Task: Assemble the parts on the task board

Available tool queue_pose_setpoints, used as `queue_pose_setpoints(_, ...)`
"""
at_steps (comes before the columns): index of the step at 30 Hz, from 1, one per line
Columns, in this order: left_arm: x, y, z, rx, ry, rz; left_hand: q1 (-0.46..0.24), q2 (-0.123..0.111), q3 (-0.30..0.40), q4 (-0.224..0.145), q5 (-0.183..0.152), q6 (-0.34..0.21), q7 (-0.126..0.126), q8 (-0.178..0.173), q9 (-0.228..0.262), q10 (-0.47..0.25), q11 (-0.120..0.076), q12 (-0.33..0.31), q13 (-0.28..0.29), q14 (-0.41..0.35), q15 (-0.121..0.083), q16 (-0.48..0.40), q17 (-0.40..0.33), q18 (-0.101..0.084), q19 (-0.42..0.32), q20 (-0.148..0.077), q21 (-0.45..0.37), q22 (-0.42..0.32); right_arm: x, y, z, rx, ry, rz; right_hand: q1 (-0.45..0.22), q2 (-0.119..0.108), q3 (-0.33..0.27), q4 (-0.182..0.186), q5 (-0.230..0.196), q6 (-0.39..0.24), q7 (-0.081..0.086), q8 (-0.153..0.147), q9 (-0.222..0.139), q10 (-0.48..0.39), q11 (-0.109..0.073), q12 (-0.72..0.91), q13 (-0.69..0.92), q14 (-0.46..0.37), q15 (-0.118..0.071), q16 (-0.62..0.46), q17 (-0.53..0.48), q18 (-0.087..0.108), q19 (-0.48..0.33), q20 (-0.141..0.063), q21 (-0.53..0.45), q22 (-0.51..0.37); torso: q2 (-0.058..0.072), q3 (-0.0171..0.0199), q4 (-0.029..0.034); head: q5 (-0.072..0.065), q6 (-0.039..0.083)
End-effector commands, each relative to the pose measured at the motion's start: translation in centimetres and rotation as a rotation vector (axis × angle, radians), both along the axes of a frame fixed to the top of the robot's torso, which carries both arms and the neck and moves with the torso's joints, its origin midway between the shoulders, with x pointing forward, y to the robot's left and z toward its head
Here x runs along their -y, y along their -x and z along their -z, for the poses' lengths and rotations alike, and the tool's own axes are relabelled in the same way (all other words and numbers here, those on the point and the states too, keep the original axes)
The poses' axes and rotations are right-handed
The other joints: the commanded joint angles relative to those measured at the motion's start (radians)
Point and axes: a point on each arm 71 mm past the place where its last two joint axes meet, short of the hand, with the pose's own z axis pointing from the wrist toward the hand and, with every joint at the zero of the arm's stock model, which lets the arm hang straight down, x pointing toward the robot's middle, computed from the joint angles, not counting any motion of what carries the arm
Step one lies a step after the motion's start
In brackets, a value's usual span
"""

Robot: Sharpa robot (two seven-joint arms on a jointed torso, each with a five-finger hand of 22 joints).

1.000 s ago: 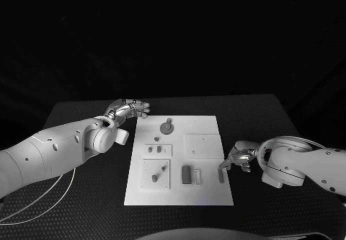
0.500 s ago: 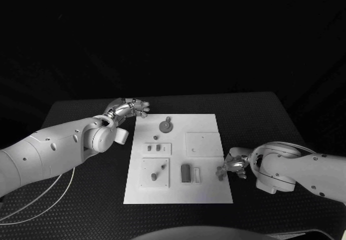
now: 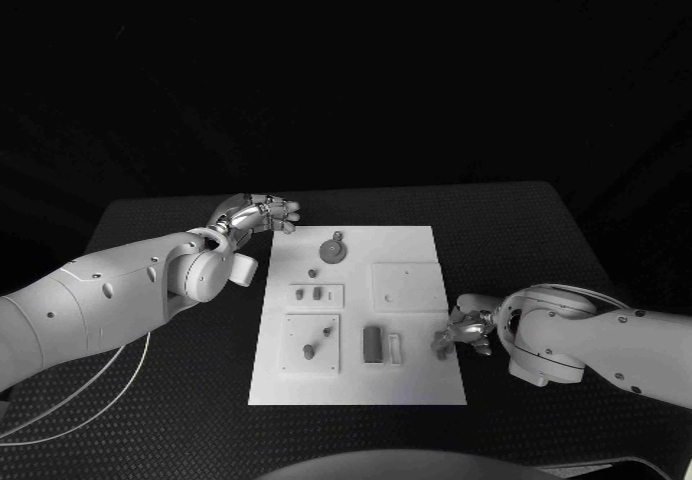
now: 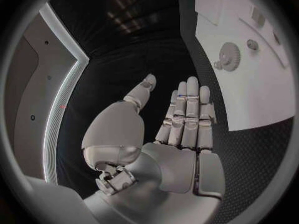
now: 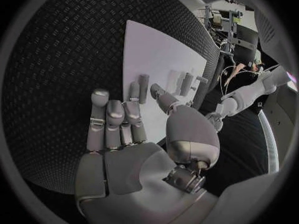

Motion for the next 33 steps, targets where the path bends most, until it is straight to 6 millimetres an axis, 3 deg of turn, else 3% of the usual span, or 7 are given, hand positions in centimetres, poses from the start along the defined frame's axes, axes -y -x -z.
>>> queue_pose_setpoints(1,0.2,0.1,-0.1,0.002,0.009,0.018,-0.01,0.002,-0.005,-0.001,-0.004,-0.003,-0.003,0.003,0.001,-0.001,-0.003,-0.003,-0.001,0.001,0.003,-0.002,0.002,0.004,-0.004,0.005,-0.004,0.021,-0.1,0.0,0.5,0.027,0.033,-0.007,-0.004,-0.011,0.009,0.0,-0.006,-0.008,0.008,-0.007,-0.032,-0.003,-0.003,0.003,0.001,-0.002,-0.004,-0.001,0.002,0.02,0.008,-0.001,0.005,0.001,0.0,-0.0005,0.0002,0.0,-0.001)
queue_pose_setpoints(11,0.1,0.1,-0.1,-0.001,0.009,0.021,-0.012,0.002,-0.005,-0.001,-0.004,-0.005,-0.002,0.002,0.0,-0.003,-0.003,-0.004,-0.002,0.001,0.004,-0.004,0.003,0.004,-0.004,0.005,-0.005,0.021,-1.0,-0.1,0.7,0.11,0.147,-0.138,0.016,-0.034,0.047,-0.01,-0.006,-0.007,0.007,-0.01,-0.032,-0.002,-0.004,0.0,0.01,0.001,-0.006,-0.005,0.007,0.02,0.011,-0.004,0.007,0.002,0.0,-0.0012,0.001,0.004,-0.006)
queue_pose_setpoints(15,0.1,0.1,0.0,-0.003,0.008,0.021,-0.012,0.003,-0.005,0.0,-0.004,-0.005,-0.002,0.002,0.0,-0.002,-0.003,-0.003,-0.002,0.001,0.004,-0.004,0.004,0.004,-0.004,0.005,-0.005,0.021,-1.4,0.1,0.9,0.148,0.194,-0.198,0.078,-0.097,0.183,0.016,-0.004,-0.004,0.009,-0.016,-0.034,0.001,-0.001,-0.006,0.018,0.007,-0.003,-0.012,0.012,0.02,0.019,-0.002,0.007,-0.002,-0.001,-0.0025,0.0007,0.003,-0.008)
queue_pose_setpoints(17,0.1,0.1,0.0,-0.004,0.008,0.022,-0.012,0.003,-0.005,-0.001,-0.004,-0.005,-0.002,0.002,0.0,-0.002,-0.003,-0.003,-0.002,0.001,0.004,-0.004,0.004,0.004,-0.004,0.005,-0.005,0.021,-1.6,0.2,1.0,0.139,0.189,-0.201,0.094,-0.109,0.204,0.015,0.001,-0.003,0.01,-0.018,-0.034,0.0,0.0,-0.008,0.02,0.009,-0.002,-0.014,0.014,0.02,0.02,0.0,0.009,-0.001,-0.001,-0.0029,0.0008,0.003,-0.007)
queue_pose_setpoints(22,0.1,0.1,0.0,-0.006,0.009,0.024,-0.012,0.003,-0.005,-0.001,-0.004,-0.005,-0.002,0.003,0.0,-0.002,-0.003,-0.003,-0.002,0.0,0.004,-0.005,0.004,0.004,-0.004,0.005,-0.005,0.021,-2.0,0.4,1.3,0.133,0.189,-0.211,0.126,-0.101,0.216,-0.021,0.02,-0.003,0.012,-0.021,-0.034,0.001,0.002,-0.014,0.027,0.012,0.0,-0.019,0.022,0.02,0.019,0.004,0.014,0.002,-0.001,-0.0024,0.0002,0.002,-0.007)
queue_pose_setpoints(29,0.0,0.2,0.0,-0.007,0.007,0.023,-0.012,0.004,-0.005,-0.001,-0.005,-0.005,-0.002,0.003,0.0,-0.003,-0.003,-0.003,-0.002,0.0,0.004,-0.005,0.005,0.004,-0.004,0.005,-0.005,0.021,-1.7,0.2,1.4,0.163,0.22,-0.224,0.133,-0.098,0.212,-0.032,0.024,-0.003,0.013,-0.023,-0.034,-0.003,0.002,-0.018,0.025,0.012,0.001,-0.021,0.024,0.02,0.018,0.005,0.014,0.003,-0.001,-0.0019,0.0011,-0.001,-0.008)
queue_pose_setpoints(33,0.0,0.2,0.0,-0.008,0.006,0.023,-0.012,0.004,-0.005,-0.001,-0.005,-0.005,-0.002,0.003,0.0,-0.003,-0.003,-0.003,-0.002,0.001,0.004,-0.006,0.005,0.004,-0.004,0.005,-0.006,0.021,-1.8,0.4,1.5,0.132,0.176,-0.188,0.131,-0.084,0.209,-0.039,0.07,-0.001,0.013,-0.025,-0.034,-0.004,0.003,-0.025,0.027,0.013,0.003,-0.025,0.029,0.02,0.015,0.009,0.014,0.003,-0.001,-0.0019,0.0,0.001,-0.008)
